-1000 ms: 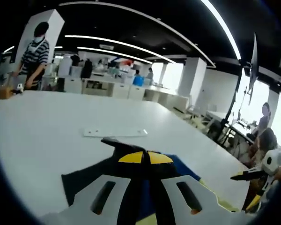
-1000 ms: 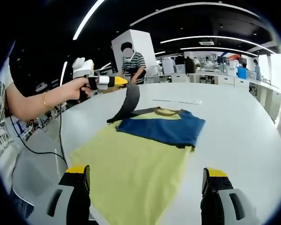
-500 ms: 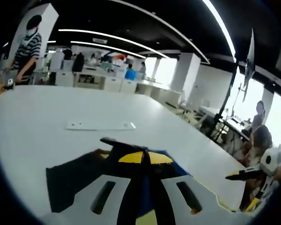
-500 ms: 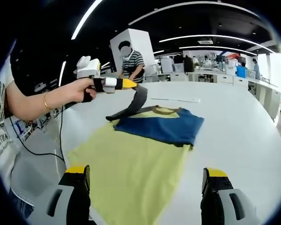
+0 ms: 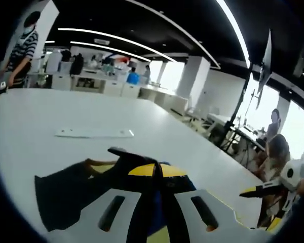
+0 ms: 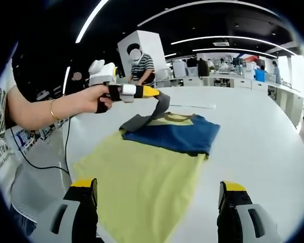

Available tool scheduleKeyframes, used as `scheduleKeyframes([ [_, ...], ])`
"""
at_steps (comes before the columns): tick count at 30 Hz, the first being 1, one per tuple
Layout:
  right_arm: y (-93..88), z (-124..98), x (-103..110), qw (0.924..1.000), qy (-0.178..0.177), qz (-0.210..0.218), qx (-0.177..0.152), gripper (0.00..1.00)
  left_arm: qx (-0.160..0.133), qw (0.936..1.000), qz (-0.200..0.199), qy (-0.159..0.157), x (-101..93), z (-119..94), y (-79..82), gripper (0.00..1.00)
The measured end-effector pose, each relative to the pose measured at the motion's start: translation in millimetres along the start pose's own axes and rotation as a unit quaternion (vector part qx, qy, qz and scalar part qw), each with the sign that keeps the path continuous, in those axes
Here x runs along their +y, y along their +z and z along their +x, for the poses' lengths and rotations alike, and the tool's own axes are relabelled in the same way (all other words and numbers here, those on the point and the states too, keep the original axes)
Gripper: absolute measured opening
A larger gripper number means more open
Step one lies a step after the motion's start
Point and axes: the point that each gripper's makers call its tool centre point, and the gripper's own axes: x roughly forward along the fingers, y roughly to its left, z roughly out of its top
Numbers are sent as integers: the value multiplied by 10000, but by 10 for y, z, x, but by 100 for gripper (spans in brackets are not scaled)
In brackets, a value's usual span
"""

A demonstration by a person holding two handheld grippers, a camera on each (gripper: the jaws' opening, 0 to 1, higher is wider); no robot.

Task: Fold the garment on the visible template until the final outline fits inside the template.

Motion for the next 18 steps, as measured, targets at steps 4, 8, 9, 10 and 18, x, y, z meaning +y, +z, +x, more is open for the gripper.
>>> scheduleKeyframes([
  [4, -17, 10, 8, 10000, 14, 8, 14, 99, 53, 9999, 2, -109, -93, 68, -62, 0],
  [8, -38, 22, 22, 10000, 40, 24, 21, 99, 126, 9997, -16, -195, -174, 127, -135, 0],
  [9, -46, 24, 22, 10000, 42, 29, 28, 99, 137, 9996, -31, -229, -204, 145, -152, 0],
  [10, -53, 25, 24, 10000, 46, 41, 36, 99, 150, 9996, -35, -248, -226, 158, -165, 0],
  [18, -82, 29, 22, 10000, 29, 89, 35, 99, 370, 9986, -33, -368, -366, 295, -357, 0],
])
